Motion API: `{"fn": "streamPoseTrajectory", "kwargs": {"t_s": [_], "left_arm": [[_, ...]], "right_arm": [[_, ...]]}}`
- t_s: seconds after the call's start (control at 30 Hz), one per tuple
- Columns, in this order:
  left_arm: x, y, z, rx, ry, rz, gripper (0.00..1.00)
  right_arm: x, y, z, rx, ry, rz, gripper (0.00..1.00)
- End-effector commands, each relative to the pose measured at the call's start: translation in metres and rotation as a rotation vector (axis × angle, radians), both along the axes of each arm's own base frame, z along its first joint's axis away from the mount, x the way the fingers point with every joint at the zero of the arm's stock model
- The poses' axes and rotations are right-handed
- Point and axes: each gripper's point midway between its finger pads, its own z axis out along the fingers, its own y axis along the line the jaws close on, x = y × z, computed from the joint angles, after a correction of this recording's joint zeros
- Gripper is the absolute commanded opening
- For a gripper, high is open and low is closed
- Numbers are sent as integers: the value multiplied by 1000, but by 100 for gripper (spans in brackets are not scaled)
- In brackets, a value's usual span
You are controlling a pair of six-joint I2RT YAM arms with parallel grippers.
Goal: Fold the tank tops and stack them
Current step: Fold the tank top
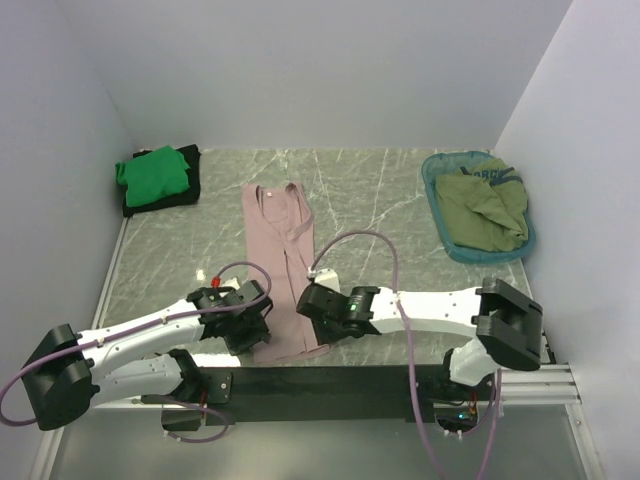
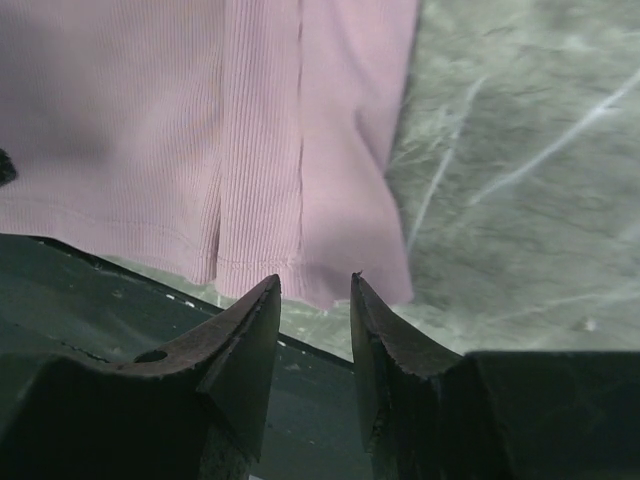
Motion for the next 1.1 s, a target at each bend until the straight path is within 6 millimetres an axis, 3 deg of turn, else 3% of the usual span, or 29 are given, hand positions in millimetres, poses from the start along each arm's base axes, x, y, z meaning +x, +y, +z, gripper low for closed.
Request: {"fn": "streamPoseTrajectory", "kwargs": {"t_s": [0.0,0.3,0.53,0.83,1.07], "left_arm": [[5,0,5,-1,-23,24,57],[4,0,5,-18,-26,25,57],[2,1,4,-18,-21,24,56],[1,0,1,-21,-13,19,56],[0,0,0,-26,-12,16,56]], "right_arm": [[-2,16,2,21,-1,9,41],[-2,23,-13,-7,1,7,41],[-3,25,-19,-26,5,16,35],[3,23,-8,-39,-29,10,15],[6,20,-1,-61,-51,16,20]]}}
